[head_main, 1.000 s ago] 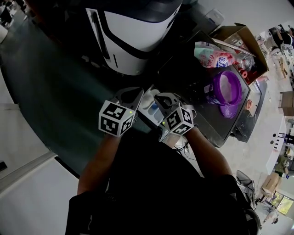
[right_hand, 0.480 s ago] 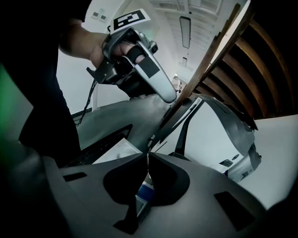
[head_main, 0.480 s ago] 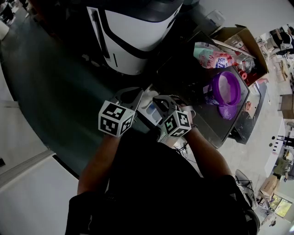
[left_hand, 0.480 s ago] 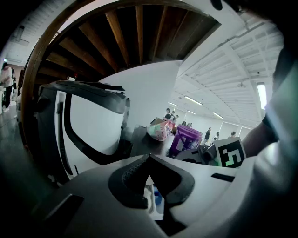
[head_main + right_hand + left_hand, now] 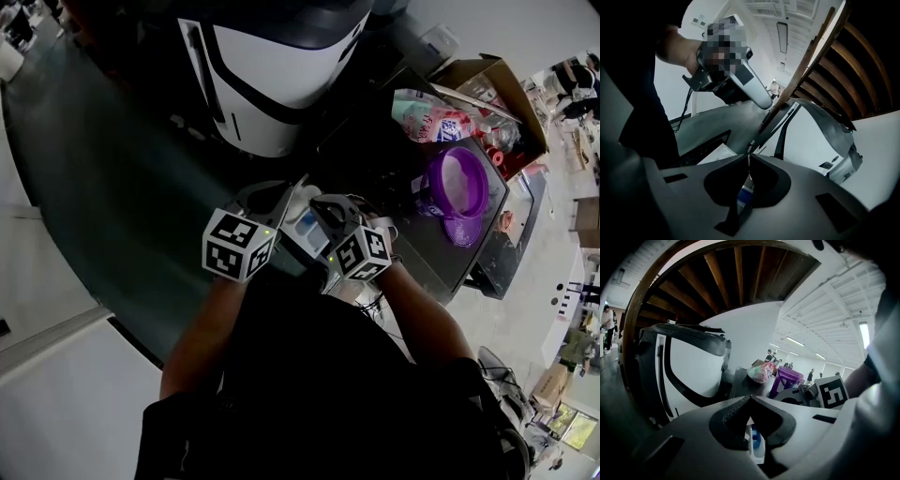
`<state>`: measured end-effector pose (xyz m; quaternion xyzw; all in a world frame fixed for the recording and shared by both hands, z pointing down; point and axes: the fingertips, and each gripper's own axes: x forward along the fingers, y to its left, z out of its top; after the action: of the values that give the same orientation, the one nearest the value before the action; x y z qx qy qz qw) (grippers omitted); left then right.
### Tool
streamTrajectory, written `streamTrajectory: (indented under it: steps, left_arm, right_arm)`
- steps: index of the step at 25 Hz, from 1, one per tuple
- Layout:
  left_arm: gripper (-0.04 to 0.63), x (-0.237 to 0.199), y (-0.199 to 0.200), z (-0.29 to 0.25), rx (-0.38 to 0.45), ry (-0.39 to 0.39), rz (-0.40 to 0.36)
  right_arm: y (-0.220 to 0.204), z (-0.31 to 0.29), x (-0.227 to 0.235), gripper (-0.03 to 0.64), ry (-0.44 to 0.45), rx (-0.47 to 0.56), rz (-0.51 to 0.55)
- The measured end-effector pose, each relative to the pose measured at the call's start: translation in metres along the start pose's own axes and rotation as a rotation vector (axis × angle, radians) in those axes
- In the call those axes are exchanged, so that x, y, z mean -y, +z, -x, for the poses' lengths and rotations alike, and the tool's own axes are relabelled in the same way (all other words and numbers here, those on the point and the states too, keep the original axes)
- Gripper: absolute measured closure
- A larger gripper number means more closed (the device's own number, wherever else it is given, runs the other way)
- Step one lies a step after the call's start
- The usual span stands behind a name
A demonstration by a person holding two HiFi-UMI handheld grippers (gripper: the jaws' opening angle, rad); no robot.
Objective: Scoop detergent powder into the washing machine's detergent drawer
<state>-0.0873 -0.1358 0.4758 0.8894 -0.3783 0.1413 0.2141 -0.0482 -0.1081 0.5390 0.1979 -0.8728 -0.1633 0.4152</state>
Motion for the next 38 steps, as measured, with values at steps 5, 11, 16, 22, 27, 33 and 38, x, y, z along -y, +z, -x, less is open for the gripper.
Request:
streamTrajectory:
  steps: [5, 11, 16, 22, 27, 33, 38]
  left_arm:
    - [0.588, 0.002, 0.001, 0.000, 0.001, 0.013, 0.000]
    - [0.588, 0.001, 0.000, 0.003, 0.001, 0.028, 0.003]
    - [0.588, 0.004, 0.003, 0.003, 0.001, 0.035, -0.003]
    - [0.587, 0.009, 0.011, 0.004, 0.000, 0.042, -0.028]
    - [0.588, 0.016, 0.016, 0.004, -0.008, 0.043, -0.052]
    - [0.588, 0.019, 0.025, 0.002, -0.008, 0.057, -0.067]
    - [0.588, 0.020, 0.034, 0.002, 0.006, 0.077, -0.069]
  right_arm:
    - [0.000, 0.002, 0.002, 0.597, 0.003, 0.020, -0.022]
    - [0.002, 0.011, 0.018, 0.597, -0.005, 0.072, -0.159]
    - [0.002, 0.014, 0.017, 0.597, 0.017, 0.087, -0.171]
    - [0.004, 0.021, 0.020, 0.597, 0.012, 0.115, -0.187]
    - [0.009, 0.031, 0.024, 0.597, 0.017, 0.164, -0.230]
    - [0.018, 0.049, 0.037, 0.597, 0.023, 0.272, -0.396]
    - [0.022, 0.076, 0.061, 0.597, 0.054, 0.406, -0.598]
